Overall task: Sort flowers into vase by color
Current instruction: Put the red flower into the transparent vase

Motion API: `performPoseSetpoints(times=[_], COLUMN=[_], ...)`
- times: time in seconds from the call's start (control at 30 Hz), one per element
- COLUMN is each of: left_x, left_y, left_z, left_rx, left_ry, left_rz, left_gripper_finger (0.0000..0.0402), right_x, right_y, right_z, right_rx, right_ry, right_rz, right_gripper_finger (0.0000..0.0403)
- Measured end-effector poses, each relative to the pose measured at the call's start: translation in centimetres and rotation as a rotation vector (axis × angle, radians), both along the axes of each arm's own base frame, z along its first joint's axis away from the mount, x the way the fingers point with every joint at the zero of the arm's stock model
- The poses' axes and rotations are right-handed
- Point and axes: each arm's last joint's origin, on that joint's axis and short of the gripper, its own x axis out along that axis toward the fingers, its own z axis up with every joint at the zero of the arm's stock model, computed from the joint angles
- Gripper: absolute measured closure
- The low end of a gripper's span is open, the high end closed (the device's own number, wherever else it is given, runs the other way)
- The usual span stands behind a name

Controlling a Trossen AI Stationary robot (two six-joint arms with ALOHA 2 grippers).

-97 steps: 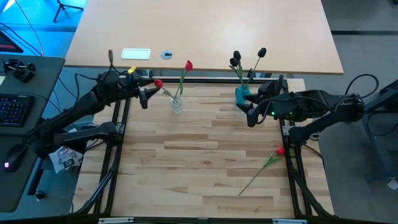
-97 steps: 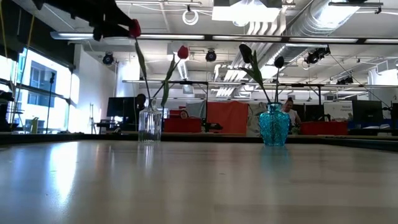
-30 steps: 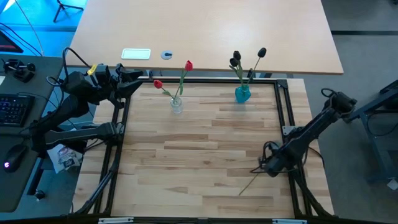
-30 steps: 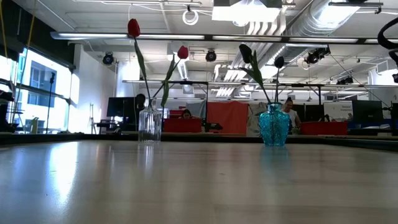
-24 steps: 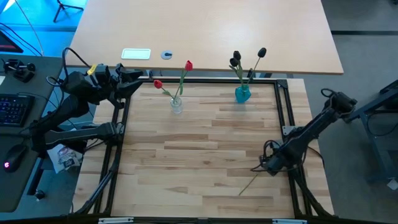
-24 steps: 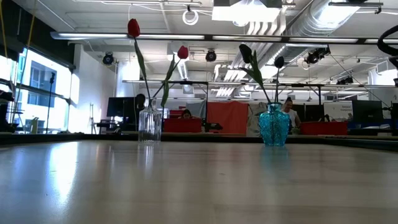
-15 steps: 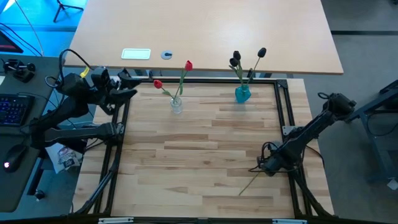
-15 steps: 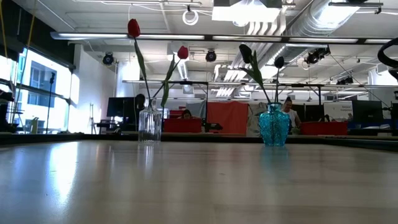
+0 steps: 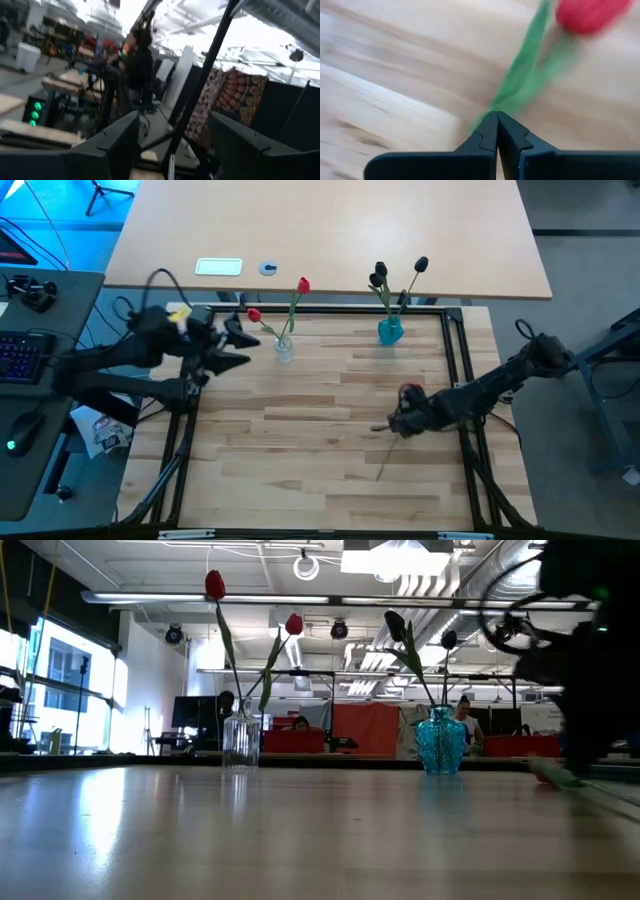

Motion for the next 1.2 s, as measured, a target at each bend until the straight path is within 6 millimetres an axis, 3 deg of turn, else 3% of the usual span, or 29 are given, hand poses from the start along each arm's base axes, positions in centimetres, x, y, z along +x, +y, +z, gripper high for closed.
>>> performPoseSetpoints(times=[0.17, 0.37, 0.47, 0.57, 0.7, 0.97, 1.2], left_x=[2.1, 2.6, 2.5, 2.5, 2.5, 1.8, 0.8], left_y=[-0.7, -1.9, -2.5, -3.0, -3.3, -3.8, -3.5], left_z=[-0.8, -0.9, -0.8, -0.7, -0.8, -1.0, -1.4], left_rx=[-0.042, -0.039, -0.039, -0.038, -0.038, -0.019, 0.031], left_ry=[0.050, 0.040, 0.029, 0.028, 0.031, 0.067, 0.125], left_rz=[-0.063, -0.131, -0.165, -0.192, -0.209, -0.257, -0.194], left_gripper_finger=[0.0177, 0.0177, 0.0177, 0.0177, 0.0177, 0.0177, 0.0177], right_x=[2.1, 2.2, 1.7, 1.8, 1.2, 0.3, 0.5], right_y=[-0.7, -0.8, -0.7, -0.1, 0.3, 0.7, 0.2], right_z=[3.0, 7.1, 6.5, 4.5, 2.1, 1.5, 1.0], right_rx=[-0.039, -0.069, -0.023, 0.059, 0.121, 0.207, 0.220], right_ry=[-0.005, 0.065, 0.081, -0.007, -0.048, 0.048, 0.086], right_rz=[0.160, 0.040, -0.035, -0.066, -0.152, -0.221, -0.321], right_gripper_finger=[0.0403, 0.0403, 0.0398, 0.0370, 0.0300, 0.0153, 0.0128])
